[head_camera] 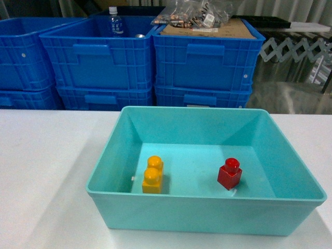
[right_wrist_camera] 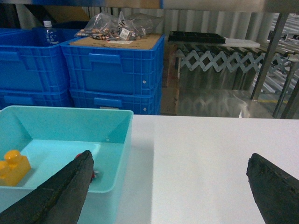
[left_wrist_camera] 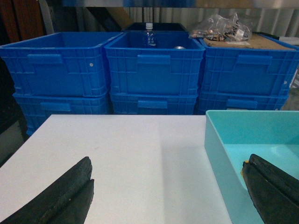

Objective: Pick red block from blue box to shelf

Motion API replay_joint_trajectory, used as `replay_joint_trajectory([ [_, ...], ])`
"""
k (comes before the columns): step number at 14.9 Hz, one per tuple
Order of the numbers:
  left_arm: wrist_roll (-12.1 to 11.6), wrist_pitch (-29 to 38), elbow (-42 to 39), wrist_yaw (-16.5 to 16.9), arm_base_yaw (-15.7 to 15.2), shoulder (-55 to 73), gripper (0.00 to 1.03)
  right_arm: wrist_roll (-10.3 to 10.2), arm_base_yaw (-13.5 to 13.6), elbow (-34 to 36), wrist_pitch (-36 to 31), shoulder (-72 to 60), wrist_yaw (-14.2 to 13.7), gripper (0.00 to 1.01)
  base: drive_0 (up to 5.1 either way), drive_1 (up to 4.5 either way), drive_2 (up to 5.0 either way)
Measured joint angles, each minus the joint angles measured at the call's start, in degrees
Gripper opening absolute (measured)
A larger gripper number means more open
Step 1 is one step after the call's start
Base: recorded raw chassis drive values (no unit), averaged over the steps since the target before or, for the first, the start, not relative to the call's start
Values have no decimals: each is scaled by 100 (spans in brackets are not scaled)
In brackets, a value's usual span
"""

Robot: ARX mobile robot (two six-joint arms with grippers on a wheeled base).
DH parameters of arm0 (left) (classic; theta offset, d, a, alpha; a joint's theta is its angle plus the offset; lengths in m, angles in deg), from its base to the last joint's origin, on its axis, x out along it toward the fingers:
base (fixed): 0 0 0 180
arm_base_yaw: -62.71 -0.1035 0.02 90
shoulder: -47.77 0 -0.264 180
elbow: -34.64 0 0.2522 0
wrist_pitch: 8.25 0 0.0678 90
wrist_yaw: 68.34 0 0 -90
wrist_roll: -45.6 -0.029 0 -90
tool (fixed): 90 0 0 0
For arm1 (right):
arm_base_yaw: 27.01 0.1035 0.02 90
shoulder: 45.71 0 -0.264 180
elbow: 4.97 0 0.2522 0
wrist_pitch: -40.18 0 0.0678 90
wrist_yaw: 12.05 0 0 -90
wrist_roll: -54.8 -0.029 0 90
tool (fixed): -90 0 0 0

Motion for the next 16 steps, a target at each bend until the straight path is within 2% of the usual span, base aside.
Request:
replay_joint_trajectory([
  [16,0,0,0,0,0,0,98,0,0,0,0,-2,2,98,0,0,0],
])
